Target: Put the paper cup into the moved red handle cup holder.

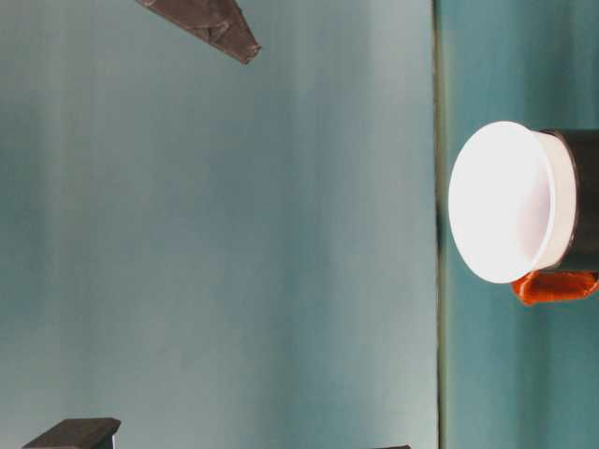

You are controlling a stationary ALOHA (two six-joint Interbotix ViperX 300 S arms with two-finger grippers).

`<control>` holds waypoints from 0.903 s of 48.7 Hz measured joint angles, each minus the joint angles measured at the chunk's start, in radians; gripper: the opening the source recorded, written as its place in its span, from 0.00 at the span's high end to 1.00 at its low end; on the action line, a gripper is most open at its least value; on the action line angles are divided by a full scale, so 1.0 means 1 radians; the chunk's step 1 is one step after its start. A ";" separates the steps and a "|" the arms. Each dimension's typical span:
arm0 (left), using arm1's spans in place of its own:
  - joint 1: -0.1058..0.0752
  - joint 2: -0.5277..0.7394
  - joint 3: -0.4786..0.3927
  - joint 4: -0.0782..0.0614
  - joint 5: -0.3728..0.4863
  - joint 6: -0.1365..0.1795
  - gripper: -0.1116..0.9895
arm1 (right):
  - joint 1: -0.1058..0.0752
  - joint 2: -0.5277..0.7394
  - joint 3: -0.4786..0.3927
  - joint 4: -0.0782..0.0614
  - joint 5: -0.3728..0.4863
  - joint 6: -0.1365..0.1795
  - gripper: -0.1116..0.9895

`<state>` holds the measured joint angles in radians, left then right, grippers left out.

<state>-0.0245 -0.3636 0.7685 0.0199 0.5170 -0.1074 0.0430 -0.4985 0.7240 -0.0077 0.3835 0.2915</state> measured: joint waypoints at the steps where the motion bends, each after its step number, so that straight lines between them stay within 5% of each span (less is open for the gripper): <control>1: 0.000 0.000 0.000 -0.002 0.000 -0.002 0.05 | -0.002 0.000 0.002 0.002 0.000 0.000 0.18; 16: 0.000 0.000 -0.002 -0.002 0.000 -0.044 0.05 | -0.002 0.000 0.000 0.000 0.000 0.000 0.18; 44: -0.015 -0.034 0.046 -0.002 0.000 -0.049 0.05 | -0.003 0.000 0.008 0.002 0.000 0.009 0.18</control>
<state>-0.0399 -0.3973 0.8145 0.0184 0.5170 -0.1565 0.0399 -0.4985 0.7317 -0.0061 0.3835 0.3007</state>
